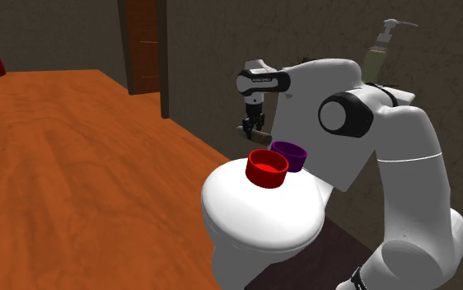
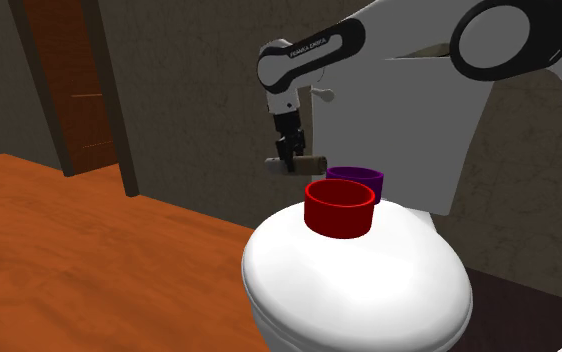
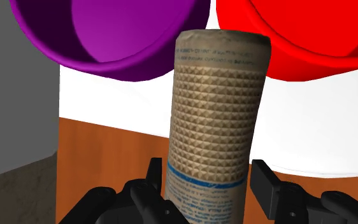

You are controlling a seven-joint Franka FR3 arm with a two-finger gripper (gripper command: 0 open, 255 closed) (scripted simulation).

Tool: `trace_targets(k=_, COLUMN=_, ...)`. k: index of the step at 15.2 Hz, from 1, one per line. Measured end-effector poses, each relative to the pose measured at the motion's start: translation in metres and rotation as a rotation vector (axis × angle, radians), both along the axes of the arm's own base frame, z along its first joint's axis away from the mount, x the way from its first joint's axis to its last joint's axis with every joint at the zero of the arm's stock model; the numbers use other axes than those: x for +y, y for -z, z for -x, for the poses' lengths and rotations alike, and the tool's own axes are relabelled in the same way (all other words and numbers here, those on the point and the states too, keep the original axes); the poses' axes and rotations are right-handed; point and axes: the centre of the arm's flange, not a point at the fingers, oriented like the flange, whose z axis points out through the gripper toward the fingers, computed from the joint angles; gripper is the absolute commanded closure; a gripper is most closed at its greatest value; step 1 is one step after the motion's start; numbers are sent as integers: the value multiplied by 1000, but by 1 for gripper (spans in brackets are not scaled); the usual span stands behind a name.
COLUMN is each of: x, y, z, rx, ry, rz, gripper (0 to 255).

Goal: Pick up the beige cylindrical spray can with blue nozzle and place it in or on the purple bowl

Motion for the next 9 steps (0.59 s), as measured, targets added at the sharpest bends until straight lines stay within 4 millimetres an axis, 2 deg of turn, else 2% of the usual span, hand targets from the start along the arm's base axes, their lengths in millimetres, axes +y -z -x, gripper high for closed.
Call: trace_targets(k=9, x=0, y=-48, z=-1, rx=0, ry=0, rz=0, gripper=255)
